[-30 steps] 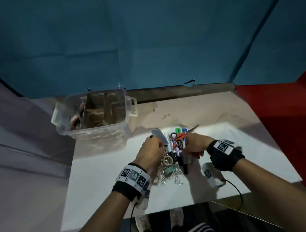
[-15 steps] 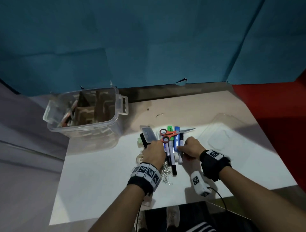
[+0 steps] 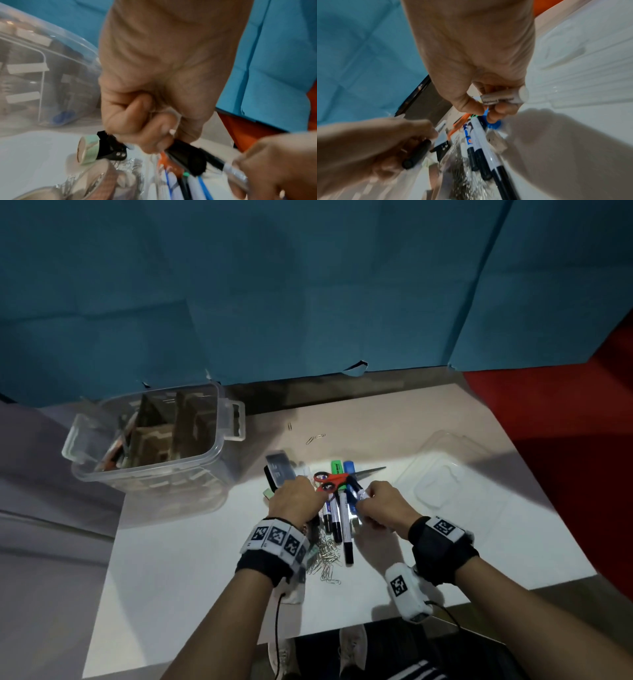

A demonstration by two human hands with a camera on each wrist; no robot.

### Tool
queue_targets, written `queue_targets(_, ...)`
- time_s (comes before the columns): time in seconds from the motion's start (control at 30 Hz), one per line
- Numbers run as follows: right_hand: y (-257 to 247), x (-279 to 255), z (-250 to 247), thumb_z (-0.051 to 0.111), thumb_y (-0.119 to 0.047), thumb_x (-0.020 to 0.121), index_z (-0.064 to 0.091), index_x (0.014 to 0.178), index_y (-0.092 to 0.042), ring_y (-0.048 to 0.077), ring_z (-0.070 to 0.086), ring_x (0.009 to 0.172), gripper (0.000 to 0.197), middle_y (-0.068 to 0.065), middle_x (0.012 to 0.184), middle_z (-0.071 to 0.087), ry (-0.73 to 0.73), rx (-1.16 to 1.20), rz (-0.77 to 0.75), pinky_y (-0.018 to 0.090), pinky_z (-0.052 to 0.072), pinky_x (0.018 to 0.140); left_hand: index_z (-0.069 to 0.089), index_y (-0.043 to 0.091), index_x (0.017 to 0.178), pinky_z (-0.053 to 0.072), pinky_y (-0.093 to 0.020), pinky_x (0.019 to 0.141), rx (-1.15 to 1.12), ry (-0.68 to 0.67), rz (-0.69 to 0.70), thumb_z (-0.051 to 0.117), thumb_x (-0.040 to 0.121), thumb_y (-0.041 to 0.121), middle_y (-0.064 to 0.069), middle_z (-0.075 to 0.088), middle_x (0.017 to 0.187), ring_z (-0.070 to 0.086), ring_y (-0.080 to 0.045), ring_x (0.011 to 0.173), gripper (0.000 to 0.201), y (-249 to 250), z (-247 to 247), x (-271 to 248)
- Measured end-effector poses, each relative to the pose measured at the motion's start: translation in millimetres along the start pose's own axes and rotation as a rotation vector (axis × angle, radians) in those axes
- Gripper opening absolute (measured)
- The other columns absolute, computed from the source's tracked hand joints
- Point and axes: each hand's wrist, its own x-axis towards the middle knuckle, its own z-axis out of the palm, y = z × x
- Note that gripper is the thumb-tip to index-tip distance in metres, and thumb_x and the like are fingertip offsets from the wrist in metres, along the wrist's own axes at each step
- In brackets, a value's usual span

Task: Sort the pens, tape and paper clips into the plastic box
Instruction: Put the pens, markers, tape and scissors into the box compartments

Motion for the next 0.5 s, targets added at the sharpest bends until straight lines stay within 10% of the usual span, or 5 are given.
queue_targets(0.2, 5, 4, 40, 0.071, -0.041, 0.082, 0.047, 0.088, -0.015, 0.021, 0.051, 0.075, 0.036, 0.004, 0.088, 0.054, 0.069, -0.319, -0.003, 0.027, 0.035, 0.054, 0.053, 0.004, 0.095, 0.055, -0.028, 0.055, -0.379, -0.094, -0.071, 0.06, 0.096, 0.021, -0.01, 0.068, 0.078, 0.066, -0.017, 0.059, 0.018, -7, -13, -17)
queue_targets(0.3, -1, 1, 45, 0.068, -0.037, 0.087, 0.052, 0.098, -0.012, 0.023, 0.052, 0.078, 0.032, 0.009, 0.098, 0.058, 0.092, -0.354, -0.048, 0.028, 0.038, 0.062, 0.046, 0.004, 0.116, 0.057, -0.04, 0.072, -0.42, -0.088, -0.094, 0.059, 0.095, 0.014, -0.014, 0.068, 0.102, 0.068, -0.023, 0.081, 0.026, 0, 3, -25)
queue_targets(0.5, 2, 11, 9, 0.067, -0.024, 0.074, 0.069, 0.072, -0.005, 0.024, 0.064, 0.066, 0.019, 0.007, 0.07, 0.068, 0.016, -0.106, -0.029, 0.03, 0.047, 0.055, 0.046, 0.009, 0.129, 0.046, -0.03, 0.074, -0.275, -0.053, -0.089, 0.06, 0.095, 0.025, -0.008, 0.058, 0.115, 0.059, -0.027, 0.104, 0.04, 17, 39, -24)
